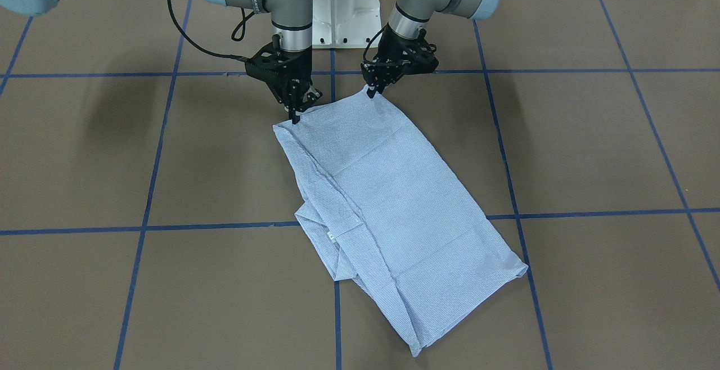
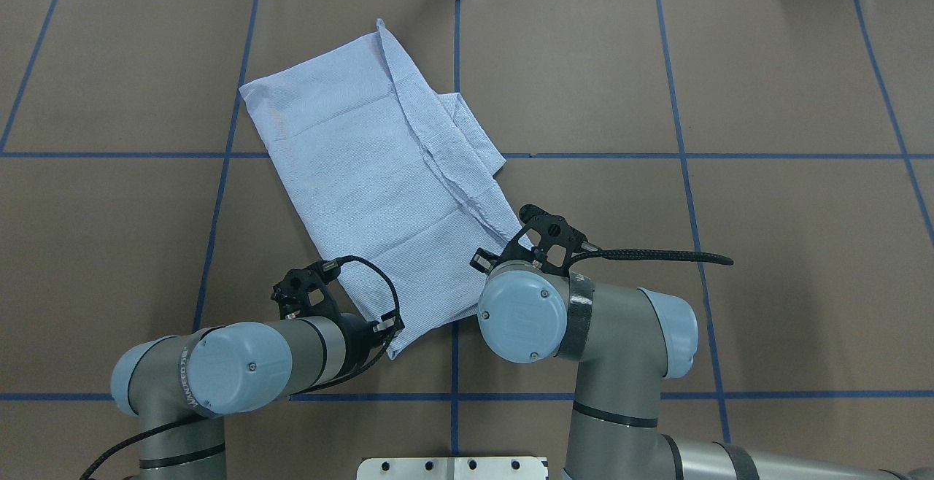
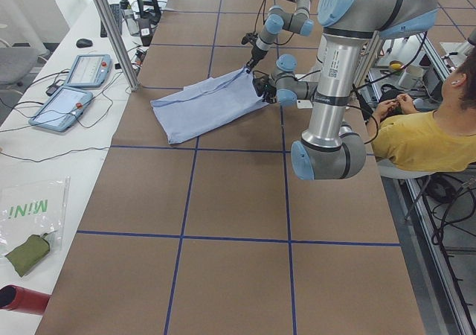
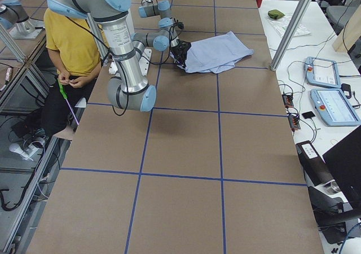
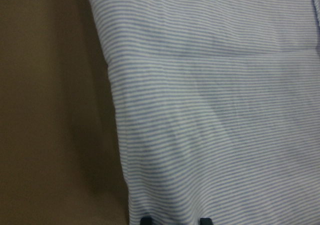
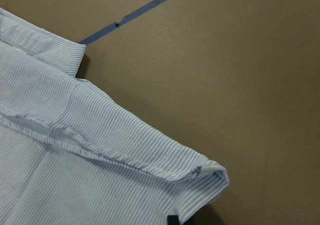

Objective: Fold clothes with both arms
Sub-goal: 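Bring both grippers to the shirt's edge nearest the robot and grasp it, then lift the near edge with both grippers and fold it away from the robot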

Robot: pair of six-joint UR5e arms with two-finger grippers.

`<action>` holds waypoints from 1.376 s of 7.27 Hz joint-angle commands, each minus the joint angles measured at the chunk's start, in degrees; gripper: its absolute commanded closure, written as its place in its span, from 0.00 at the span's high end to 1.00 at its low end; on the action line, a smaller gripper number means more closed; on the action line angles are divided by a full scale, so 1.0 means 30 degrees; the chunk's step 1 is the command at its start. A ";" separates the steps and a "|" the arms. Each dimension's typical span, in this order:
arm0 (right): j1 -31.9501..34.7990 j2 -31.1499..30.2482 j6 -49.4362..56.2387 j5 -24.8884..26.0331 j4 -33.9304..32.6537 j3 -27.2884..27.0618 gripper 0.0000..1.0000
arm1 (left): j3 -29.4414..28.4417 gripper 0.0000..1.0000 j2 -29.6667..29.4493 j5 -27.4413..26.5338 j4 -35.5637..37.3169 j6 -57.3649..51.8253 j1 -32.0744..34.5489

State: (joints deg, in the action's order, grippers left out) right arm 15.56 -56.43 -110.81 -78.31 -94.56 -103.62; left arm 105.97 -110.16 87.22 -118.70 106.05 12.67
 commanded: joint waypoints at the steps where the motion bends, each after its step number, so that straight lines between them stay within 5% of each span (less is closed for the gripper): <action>1: 0.0028 -0.0146 0.0111 0.0000 0.0026 -0.0029 0.00 | 0.0357 0.00 -0.0019 0.0048 0.0044 -0.0193 -0.0062; 3: -0.0290 -0.1105 0.0316 -0.0059 -0.0323 -0.2528 0.00 | 0.1904 0.00 -0.0108 0.0224 0.0132 -0.0485 -0.0033; 6: -0.3796 -0.1671 0.0143 0.1691 -0.6493 -0.9096 0.00 | 0.4714 0.00 0.0096 0.1539 0.1708 -0.1823 0.0287; 10: -0.6301 -0.0477 -0.1089 0.3194 -1.0160 -1.1131 0.00 | 1.0016 0.00 0.1416 0.3622 0.5334 -0.3534 0.0494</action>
State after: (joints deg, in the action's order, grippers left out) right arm -2.57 -60.07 -113.32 -69.06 -121.18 -135.67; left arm 130.91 -106.61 96.93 -106.94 96.24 13.98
